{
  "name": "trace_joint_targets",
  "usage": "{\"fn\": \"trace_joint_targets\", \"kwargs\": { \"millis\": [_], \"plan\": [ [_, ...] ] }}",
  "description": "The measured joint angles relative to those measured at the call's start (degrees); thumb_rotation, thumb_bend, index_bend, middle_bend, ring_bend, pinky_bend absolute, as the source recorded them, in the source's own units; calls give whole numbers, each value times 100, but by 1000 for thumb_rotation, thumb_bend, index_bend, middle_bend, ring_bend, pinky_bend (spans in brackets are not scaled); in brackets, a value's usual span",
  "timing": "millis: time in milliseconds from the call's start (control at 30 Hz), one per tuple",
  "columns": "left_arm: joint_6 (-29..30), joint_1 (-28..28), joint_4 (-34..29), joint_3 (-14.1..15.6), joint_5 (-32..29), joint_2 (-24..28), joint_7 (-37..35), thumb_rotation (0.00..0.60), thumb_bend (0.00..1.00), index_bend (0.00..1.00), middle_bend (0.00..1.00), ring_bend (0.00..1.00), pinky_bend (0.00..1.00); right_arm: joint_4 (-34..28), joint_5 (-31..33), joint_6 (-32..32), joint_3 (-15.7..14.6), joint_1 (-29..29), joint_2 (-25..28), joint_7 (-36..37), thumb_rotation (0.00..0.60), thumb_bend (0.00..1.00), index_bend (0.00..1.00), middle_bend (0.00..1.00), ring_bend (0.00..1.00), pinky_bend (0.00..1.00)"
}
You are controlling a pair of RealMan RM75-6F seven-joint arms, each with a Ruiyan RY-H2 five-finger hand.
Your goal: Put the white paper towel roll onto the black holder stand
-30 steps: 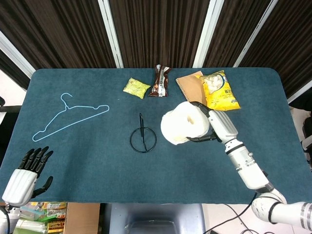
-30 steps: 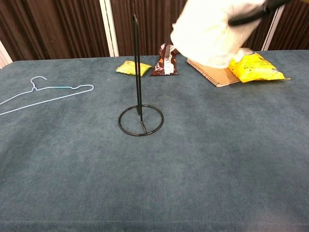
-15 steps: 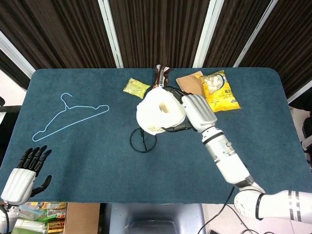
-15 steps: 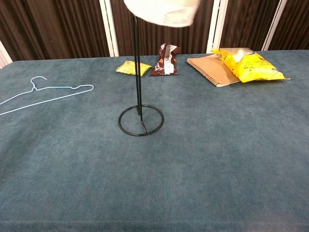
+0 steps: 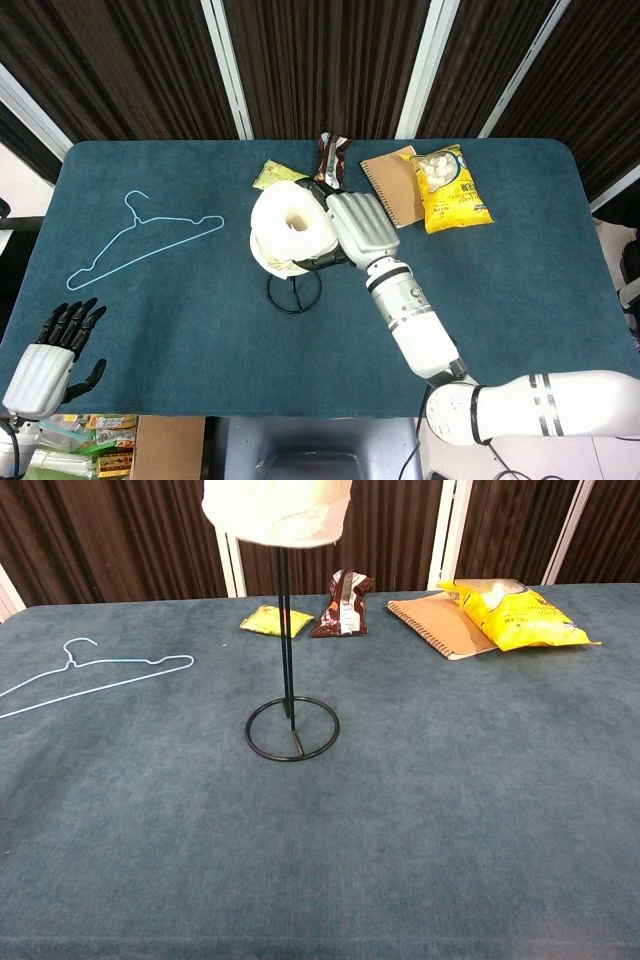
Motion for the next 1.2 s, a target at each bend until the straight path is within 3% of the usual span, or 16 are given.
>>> {"fn": "trace_joint_targets", "kwargs": {
  "millis": [433,600,800,967,1033,1200],
  "plan": [
    [-26,-29,19,-19,-14,-3,-43,600,416,0,0,0,70,331,555,260,-352,412,-460,-510,600,311,775,598,531,517],
    [-21,-37,22,-26,-17,12,-90,600,415,0,0,0,70,584,571,304,-551,493,-724,-640,600,310,725,597,520,512],
    [-43,-57,28,-47,-48,20,-131,600,415,0,0,0,70,860,444,400,-765,509,-989,-784,600,310,541,575,456,456],
    [15,-28,10,-22,-9,35,-143,600,414,0,0,0,70,1085,447,232,-865,442,-1173,-713,600,311,134,379,319,355],
    [24,-18,7,-16,-7,39,-151,600,415,0,0,0,70,1152,355,179,-892,408,-1212,-667,600,311,22,294,243,306],
    [24,-11,18,-7,-9,53,-172,600,414,0,0,0,70,1258,114,186,-939,315,-1239,-637,600,311,0,133,92,198]
  ]
}}
